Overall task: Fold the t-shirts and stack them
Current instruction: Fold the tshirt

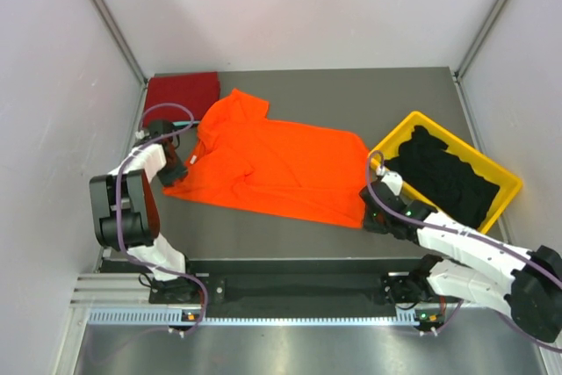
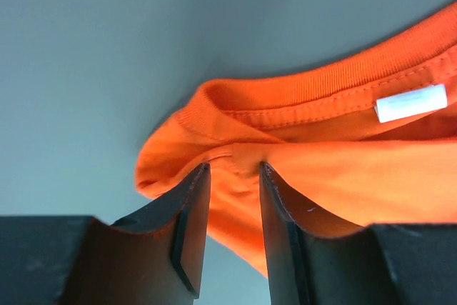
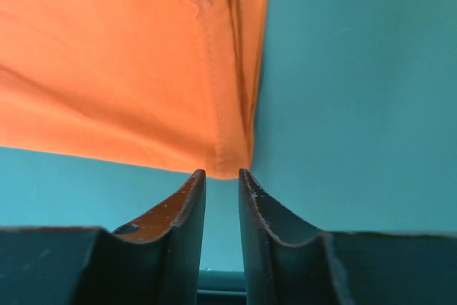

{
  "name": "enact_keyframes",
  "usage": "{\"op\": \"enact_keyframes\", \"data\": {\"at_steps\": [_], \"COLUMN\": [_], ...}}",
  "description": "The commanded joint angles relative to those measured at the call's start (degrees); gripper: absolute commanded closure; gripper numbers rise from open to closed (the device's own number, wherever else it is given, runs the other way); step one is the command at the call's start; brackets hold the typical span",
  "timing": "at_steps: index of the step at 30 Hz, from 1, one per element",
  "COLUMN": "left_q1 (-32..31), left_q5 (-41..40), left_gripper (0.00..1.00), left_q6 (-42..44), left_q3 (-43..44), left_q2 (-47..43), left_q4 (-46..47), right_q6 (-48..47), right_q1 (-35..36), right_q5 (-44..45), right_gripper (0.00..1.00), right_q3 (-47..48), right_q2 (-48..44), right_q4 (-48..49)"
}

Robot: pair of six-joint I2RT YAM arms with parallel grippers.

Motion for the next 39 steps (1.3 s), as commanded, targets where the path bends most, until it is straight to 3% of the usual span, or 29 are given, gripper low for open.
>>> {"op": "enact_keyframes", "data": {"at_steps": [1, 7, 12, 17, 20, 25, 26, 32, 39], "left_q1": [0.6, 2.1, 8.6, 8.5, 4.5, -2.2, -2.7, -2.7, -3.6], "left_q5": [-3.7, -5.3, 9.6, 31.0, 35.2, 30.2, 28.3, 25.7, 22.4], "left_gripper": [0.6, 0.56, 0.59, 0.6, 0.59, 0.56, 0.53, 0.53, 0.53], "left_q6": [1.5, -2.6, -2.0, -0.2, 0.3, 3.6, 5.0, 9.6, 11.7], "left_q3": [4.1, 4.5, -1.5, -4.0, -0.6, 5.4, 5.4, 7.8, 8.9], "left_q2": [-5.7, -10.6, -13.1, -14.3, -11.4, -7.5, -6.8, -0.4, 3.6], "left_q4": [-2.0, -4.2, -0.7, 6.4, 6.6, 3.3, 5.6, 4.8, 7.7], "right_q6": [0.1, -2.6, -6.8, -24.8, -30.8, -37.3, -33.4, -25.9, -28.6], "right_q1": [0.3, -0.4, -3.9, -4.3, -3.9, -3.9, -3.7, -2.1, 1.5], "right_q5": [-2.5, -2.9, -5.4, -16.0, -19.8, -30.6, -36.8, -39.3, -37.2], "right_gripper": [0.73, 0.7, 0.7, 0.67, 0.6, 0.59, 0.59, 0.55, 0.5], "right_q3": [4.9, 10.3, 15.7, 25.7, 31.9, 40.3, 47.3, 59.3, 73.9], "right_q2": [3.3, 7.8, 12.8, 22.7, 27.1, 33.9, 41.4, 55.8, 70.4], "right_q4": [2.0, 1.6, 2.4, 4.4, 5.8, 14.3, 17.6, 21.6, 22.8]}}
